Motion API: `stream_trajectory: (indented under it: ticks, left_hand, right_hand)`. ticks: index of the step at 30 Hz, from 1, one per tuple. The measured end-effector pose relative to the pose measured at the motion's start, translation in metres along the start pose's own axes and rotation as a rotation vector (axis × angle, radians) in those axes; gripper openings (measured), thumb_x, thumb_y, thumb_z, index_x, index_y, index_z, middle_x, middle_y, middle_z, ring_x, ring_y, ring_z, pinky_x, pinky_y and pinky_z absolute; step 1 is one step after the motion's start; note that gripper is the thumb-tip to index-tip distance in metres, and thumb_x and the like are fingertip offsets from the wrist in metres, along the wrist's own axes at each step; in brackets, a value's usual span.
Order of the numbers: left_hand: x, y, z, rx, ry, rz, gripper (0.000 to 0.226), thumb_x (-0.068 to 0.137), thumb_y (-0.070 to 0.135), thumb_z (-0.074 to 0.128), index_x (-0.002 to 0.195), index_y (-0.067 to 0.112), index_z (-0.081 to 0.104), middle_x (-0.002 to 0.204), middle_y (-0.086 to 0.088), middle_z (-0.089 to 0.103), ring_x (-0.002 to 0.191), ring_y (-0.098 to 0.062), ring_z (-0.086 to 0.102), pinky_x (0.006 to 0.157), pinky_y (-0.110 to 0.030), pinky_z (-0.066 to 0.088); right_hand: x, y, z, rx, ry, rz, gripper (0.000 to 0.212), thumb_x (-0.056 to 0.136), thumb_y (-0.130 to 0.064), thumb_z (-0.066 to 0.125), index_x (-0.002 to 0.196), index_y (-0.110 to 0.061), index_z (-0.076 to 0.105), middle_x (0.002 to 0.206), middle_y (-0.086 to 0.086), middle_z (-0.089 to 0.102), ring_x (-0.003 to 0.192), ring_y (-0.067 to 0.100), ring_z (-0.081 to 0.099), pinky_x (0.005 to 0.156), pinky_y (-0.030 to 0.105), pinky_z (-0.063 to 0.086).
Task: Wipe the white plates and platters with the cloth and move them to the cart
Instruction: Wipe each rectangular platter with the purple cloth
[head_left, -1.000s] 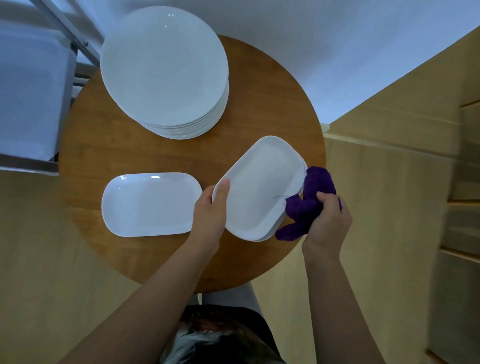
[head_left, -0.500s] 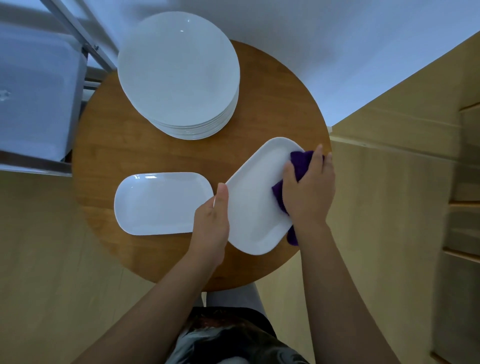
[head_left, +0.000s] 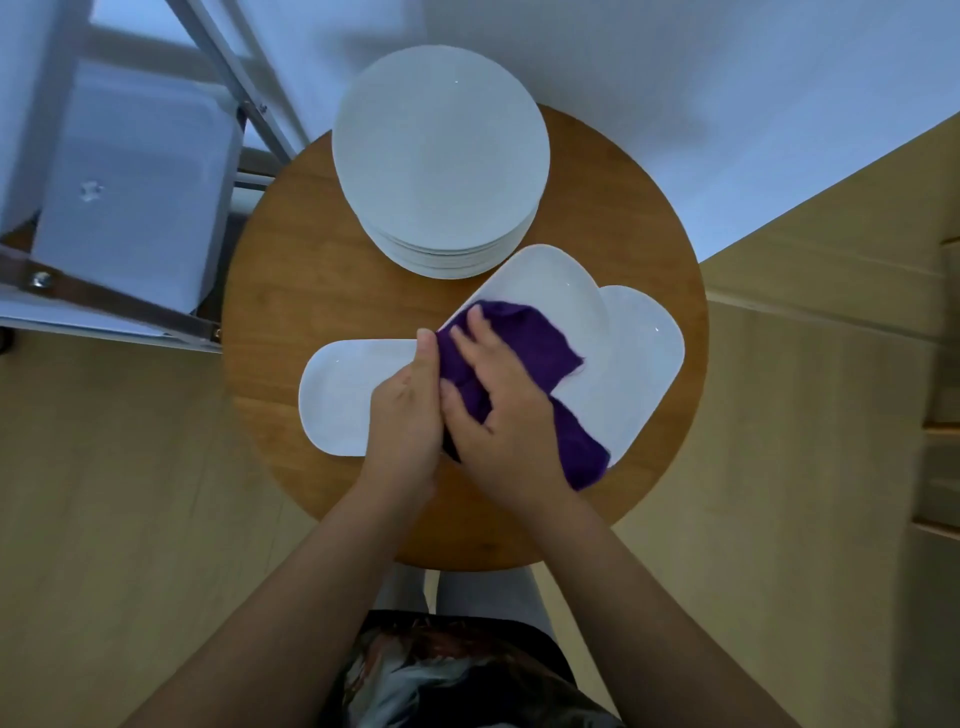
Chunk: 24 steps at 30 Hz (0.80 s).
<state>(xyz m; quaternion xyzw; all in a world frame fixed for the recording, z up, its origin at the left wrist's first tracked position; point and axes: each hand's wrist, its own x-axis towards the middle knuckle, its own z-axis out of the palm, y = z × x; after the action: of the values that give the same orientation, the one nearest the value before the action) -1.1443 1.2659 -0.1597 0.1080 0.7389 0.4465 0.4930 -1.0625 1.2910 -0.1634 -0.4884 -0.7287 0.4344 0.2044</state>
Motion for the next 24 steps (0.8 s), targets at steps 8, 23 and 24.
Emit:
stream_trajectory:
  ticks: [8,23,24]
  left_hand:
    - [0.004,0.003,-0.044,-0.117,-0.009,-0.16,0.04,0.091,0.058,0.041,0.078,0.029,0.064,0.07,0.008,0.072,0.076,-0.011,0.069,0.061,-0.023,0.054]
    - [0.038,0.041,-0.112,0.331,-0.37,-0.224,0.051,0.087,0.062,0.045,0.102,0.018,0.064,0.085,-0.002,0.074,0.082,-0.022,0.071,0.072,-0.034,0.055]
    - [0.039,0.042,-0.112,0.295,-0.369,-0.245,0.049,0.087,0.06,0.047,0.104,0.017,0.064,0.086,-0.001,0.075,0.08,-0.019,0.072,0.069,-0.032,0.054]
  right_hand:
    - [-0.036,-0.015,0.015,0.124,-0.2,-0.095,0.057,0.083,-0.017,0.063,0.137,-0.014,0.046,0.14,0.0,0.048,0.129,-0.001,0.038,0.106,0.021,0.037]
    - [-0.046,0.034,-0.034,-0.512,-0.178,-0.555,0.078,0.058,-0.016,0.089,0.122,-0.014,0.043,0.117,0.017,0.064,0.109,0.036,0.06,0.084,0.046,0.053]
    - [-0.047,0.033,-0.031,-0.526,-0.103,-0.561,0.074,0.058,-0.015,0.088,0.118,-0.012,0.045,0.107,0.018,0.068,0.098,0.036,0.065,0.075,0.042,0.056]
